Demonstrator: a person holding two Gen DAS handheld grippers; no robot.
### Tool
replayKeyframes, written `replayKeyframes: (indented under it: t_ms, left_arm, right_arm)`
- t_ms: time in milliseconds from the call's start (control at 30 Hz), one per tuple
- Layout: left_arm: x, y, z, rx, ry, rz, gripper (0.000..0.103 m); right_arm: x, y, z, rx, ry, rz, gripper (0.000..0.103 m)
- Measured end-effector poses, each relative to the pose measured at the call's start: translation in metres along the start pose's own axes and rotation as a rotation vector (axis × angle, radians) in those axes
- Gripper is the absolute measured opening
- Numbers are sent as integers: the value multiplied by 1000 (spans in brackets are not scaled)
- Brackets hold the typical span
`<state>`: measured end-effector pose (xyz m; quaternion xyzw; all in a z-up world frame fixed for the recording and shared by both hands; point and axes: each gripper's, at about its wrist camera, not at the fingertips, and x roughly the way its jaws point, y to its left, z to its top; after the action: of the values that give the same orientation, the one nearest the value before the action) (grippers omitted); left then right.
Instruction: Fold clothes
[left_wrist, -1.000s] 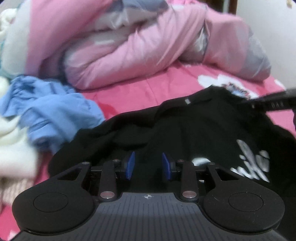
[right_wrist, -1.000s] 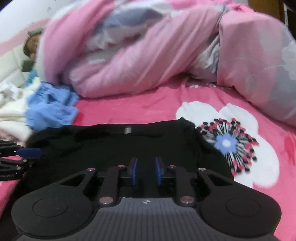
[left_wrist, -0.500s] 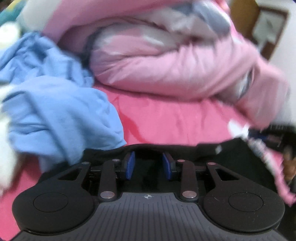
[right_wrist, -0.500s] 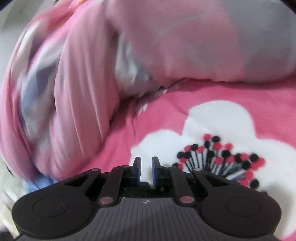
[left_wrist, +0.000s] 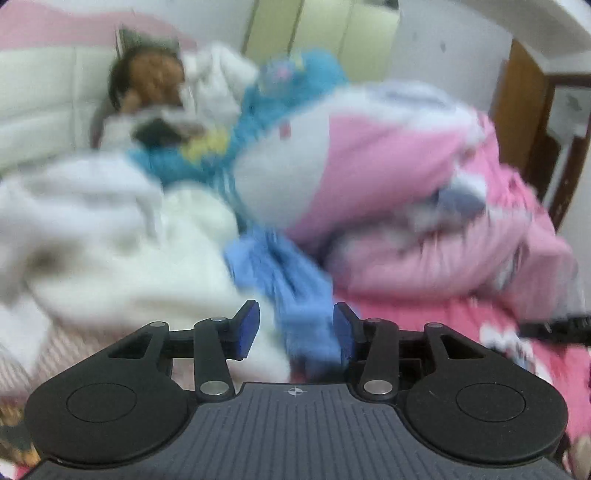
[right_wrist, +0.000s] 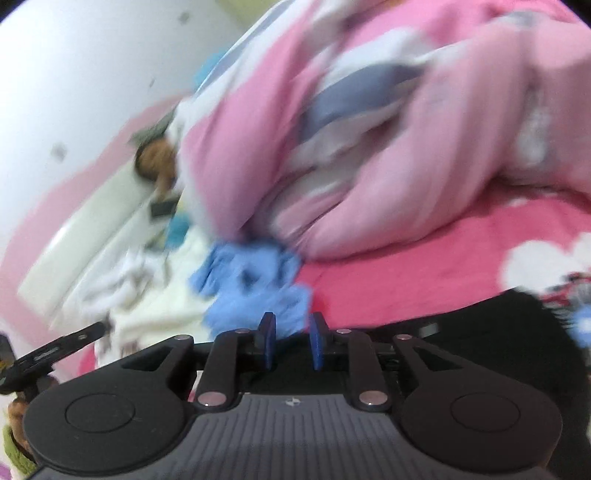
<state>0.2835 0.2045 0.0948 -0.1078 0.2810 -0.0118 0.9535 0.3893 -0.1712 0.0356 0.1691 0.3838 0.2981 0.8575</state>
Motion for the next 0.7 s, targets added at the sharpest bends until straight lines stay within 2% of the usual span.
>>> replayKeyframes:
  t_ms: [100, 200, 267, 367, 467, 567, 700]
  left_arm:
    - [32, -9, -43, 1, 66, 0, 44]
    - [58, -19, -79, -25, 89, 5, 43]
    - [67, -21, -91, -49, 85, 12, 43]
    - [75, -19, -107, -59, 74, 28, 43]
    - [77, -13, -111, -59, 91, 38, 43]
    - [73, -10, -116, -49, 80, 12, 44]
    - [81, -4, -121, -84, 96, -26, 44]
  right_arm:
    - [46, 33, -14, -95, 84, -33, 22]
    - [90, 56, -20, -232, 111, -85, 22]
    - [125, 66, -17, -315, 130, -107, 22]
    - [181, 74, -10, -362, 192, -94, 22]
    - [240, 69, 3, -368, 249, -120, 20]
    - [283, 63, 23, -366, 235, -167, 17]
    - [306, 52, 58, -299, 98, -226, 16]
